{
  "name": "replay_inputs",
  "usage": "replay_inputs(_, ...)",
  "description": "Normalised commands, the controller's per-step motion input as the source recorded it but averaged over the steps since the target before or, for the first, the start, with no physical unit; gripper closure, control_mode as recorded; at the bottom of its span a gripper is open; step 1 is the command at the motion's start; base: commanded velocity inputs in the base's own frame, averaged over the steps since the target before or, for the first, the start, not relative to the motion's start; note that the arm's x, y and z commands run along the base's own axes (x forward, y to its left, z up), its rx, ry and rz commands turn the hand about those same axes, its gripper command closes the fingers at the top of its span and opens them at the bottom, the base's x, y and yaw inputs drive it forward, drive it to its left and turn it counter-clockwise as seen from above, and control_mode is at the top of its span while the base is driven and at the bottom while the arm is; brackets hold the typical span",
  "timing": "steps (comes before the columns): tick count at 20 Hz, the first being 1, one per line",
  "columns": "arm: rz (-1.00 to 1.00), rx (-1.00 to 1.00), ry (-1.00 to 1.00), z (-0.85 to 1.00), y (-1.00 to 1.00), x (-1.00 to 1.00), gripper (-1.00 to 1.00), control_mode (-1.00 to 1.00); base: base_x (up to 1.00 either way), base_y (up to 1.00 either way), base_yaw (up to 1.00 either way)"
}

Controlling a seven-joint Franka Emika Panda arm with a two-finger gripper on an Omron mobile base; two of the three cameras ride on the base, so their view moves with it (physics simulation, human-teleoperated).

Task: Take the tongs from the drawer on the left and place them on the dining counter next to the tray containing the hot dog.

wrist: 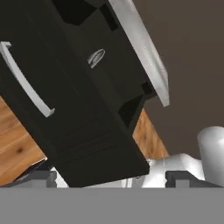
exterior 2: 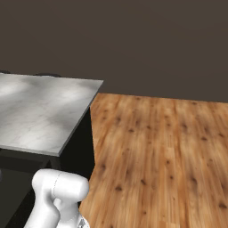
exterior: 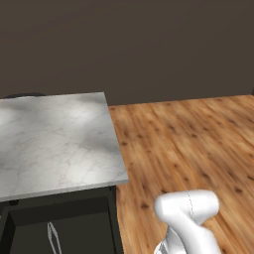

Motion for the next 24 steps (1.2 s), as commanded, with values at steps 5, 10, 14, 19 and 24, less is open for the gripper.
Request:
replay_inputs(5, 0.0, 0.07, 0.16, 0.44, -0.1, 0.42, -1.0, -1.0, 0.0, 0.0, 0.0)
replay_inputs(10, 0.0, 0.01, 0.18, 0.2, 0.0, 0.3, -1.0, -1.0, 0.0, 0.0, 0.0)
replay_inputs(14, 0.0, 0.01, 0.28, 0.39, 0.0, 0.47, -1.0, -1.0, 0.0, 0.0, 0.0)
replay_inputs(19, 0.0, 0.08, 0.29, 0.47, -0.06, 0.55, -1.0, -1.0, 0.0, 0.0, 0.0)
replay_inputs(24, 0.0, 0.07, 0.24, 0.32, -0.06, 0.47, -1.0, -1.0, 0.0, 0.0, 0.0)
